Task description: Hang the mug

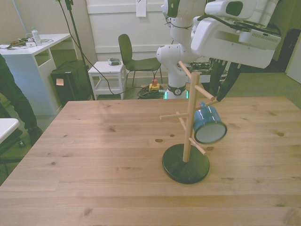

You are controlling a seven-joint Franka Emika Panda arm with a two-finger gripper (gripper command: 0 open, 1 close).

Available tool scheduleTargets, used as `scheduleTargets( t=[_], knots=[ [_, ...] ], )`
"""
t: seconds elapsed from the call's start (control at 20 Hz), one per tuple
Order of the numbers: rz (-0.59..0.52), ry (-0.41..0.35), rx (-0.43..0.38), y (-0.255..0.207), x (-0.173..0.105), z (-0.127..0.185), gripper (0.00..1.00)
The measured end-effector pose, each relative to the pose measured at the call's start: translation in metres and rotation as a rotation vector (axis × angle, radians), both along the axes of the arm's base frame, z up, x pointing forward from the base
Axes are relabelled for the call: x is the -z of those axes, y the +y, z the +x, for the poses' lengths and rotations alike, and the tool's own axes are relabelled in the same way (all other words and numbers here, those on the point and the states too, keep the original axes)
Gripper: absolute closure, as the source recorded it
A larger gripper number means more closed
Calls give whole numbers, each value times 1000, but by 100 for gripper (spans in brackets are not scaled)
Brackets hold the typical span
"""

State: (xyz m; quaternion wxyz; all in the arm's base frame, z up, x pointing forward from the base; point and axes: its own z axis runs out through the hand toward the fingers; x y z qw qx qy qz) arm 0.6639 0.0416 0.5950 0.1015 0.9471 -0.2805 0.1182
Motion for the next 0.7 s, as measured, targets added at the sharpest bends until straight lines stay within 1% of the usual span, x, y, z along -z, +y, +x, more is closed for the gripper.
scheduleTargets(
  t=[0.25,0.4,0.5,0.6,0.7],
  knots=[
    [8,-14,20,5,-1,-6,0],
    [24,-41,27,25,-8,-22,0],
    [39,-64,20,47,-13,-42,0],
    [68,-88,14,75,-17,-71,0],
    [103,-101,24,93,-17,-98,0]
  ],
)
